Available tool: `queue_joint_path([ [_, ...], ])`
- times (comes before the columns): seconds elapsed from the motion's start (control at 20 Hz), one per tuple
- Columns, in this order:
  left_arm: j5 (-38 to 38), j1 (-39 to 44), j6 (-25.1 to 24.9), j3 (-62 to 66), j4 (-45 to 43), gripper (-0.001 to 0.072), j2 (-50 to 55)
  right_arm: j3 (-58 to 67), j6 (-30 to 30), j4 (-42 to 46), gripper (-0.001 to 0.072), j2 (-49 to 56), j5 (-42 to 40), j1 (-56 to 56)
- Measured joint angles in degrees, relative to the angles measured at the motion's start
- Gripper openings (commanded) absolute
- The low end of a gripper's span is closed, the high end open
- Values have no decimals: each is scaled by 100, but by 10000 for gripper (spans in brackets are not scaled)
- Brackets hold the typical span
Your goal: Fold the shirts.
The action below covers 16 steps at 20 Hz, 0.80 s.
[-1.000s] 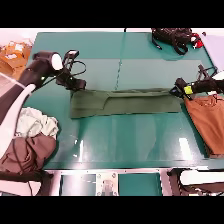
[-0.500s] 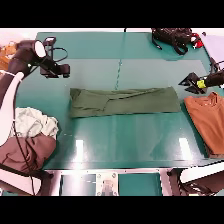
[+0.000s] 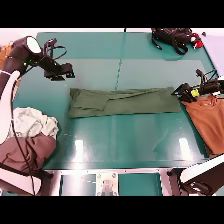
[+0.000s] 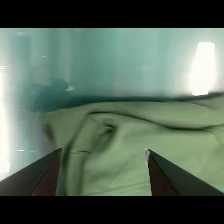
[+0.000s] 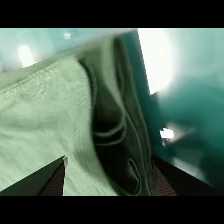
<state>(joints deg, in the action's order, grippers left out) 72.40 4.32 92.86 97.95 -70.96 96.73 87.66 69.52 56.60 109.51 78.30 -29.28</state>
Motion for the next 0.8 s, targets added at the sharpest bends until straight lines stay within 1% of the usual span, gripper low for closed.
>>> queue_joint_path([
  [0.05,13,0,-83,0,146,594,0,2,-44,-55,549,92,20,2],
  [0.1,13,0,-175,0,319,594,2,2,-85,-81,354,175,26,15],
  [0.15,13,0,-262,0,487,594,2,-2,-107,-125,275,269,39,28],
  [0.2,9,20,-345,0,643,593,2,-7,-140,-160,171,334,52,52],
  [0.25,2,59,-422,0,769,555,2,-7,-181,-160,10,385,52,87],
  [0.3,-31,125,-470,0,883,259,2,-7,-188,-275,14,431,90,109],
  [0.35,-70,201,-522,0,964,34,2,20,-219,-289,14,452,96,149],
  [0.55,-485,640,-791,-4,1126,25,22,358,-223,-122,13,407,367,214],
  [0.65,-721,955,-852,-15,1156,25,116,612,-151,197,13,188,610,221],
  [0.8,-1102,1556,-898,-20,1270,25,435,966,-24,-153,13,-428,1143,293],
])
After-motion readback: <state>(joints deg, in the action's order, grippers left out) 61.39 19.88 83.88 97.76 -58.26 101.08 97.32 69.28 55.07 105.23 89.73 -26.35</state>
